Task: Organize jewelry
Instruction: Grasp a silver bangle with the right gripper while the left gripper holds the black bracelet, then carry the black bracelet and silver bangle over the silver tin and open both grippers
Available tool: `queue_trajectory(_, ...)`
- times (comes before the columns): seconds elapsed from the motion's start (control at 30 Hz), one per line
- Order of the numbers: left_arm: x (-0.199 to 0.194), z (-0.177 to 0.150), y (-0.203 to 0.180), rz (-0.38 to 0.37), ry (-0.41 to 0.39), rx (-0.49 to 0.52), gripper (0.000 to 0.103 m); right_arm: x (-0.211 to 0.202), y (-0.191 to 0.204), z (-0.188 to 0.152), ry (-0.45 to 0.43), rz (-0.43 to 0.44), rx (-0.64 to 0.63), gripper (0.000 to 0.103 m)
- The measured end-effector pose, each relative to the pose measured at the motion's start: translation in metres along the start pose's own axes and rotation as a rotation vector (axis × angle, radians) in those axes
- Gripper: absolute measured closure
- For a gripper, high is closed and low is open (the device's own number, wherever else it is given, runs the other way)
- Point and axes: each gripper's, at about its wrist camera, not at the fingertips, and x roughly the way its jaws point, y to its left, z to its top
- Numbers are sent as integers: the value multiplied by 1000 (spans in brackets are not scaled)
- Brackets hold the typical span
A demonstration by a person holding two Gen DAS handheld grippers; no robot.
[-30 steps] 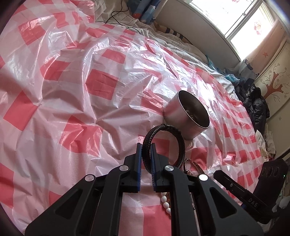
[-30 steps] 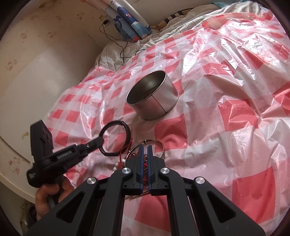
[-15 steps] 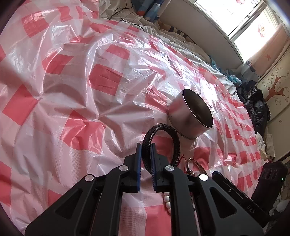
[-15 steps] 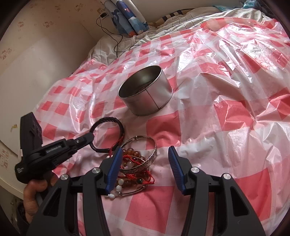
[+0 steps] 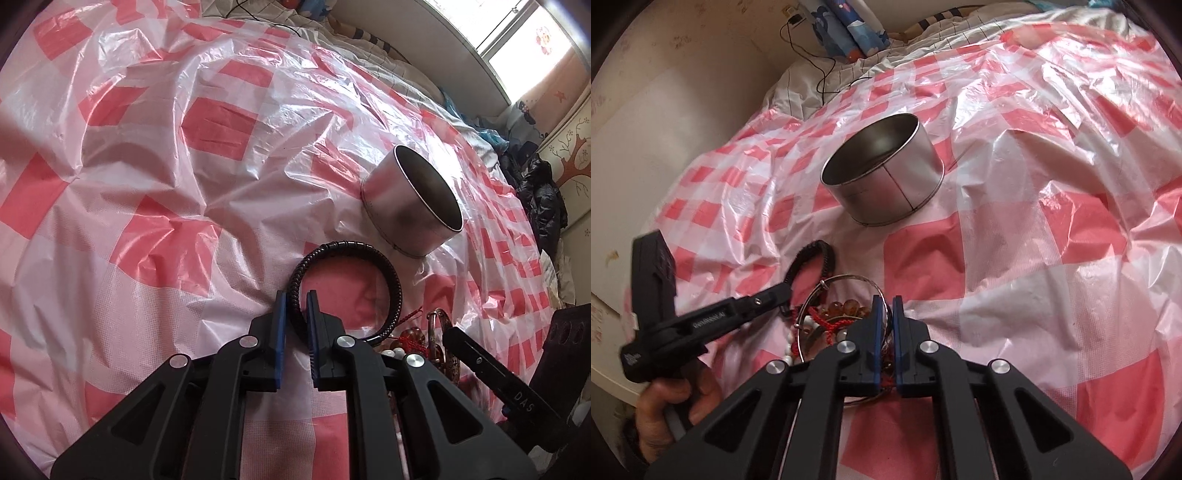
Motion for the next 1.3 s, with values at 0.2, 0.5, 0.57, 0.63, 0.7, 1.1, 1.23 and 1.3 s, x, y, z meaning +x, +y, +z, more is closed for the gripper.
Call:
queue_trajectory(0.2, -18, 4, -2, -58, -67, -1, 95, -17, -11, 5, -58, 155, 100, 97)
queue_trajectory(0.5, -45, 9, -2, -125, -167, -10, 95, -21, -8, 10, -81, 216, 116, 97)
queue_trajectory(0.57, -48, 10, -4, -112, -181, 2, 95, -23, -10, 10, -88, 227, 124, 97)
queue_trajectory(0.63, -46, 10, -4, -112, -168, -2, 95, -23, -12, 10, -92, 238, 133, 97)
queue_trajectory(0.7, -44, 10, -4, -115, -159, -2, 95, -23, -13, 9, -92, 248, 140, 97)
queue_trajectory(1.1, -46, 11, -4, -133, -166, -1, 95, -23, -15, 6, -87, 266, 152, 97)
queue_trajectory(1.23, -45, 11, -4, -132, -162, 0, 95, -24, -15, 6, -87, 272, 155, 97)
queue_trajectory(1.3, -44, 11, -5, -132, -160, 2, 95, -24, -14, 6, -88, 274, 154, 97)
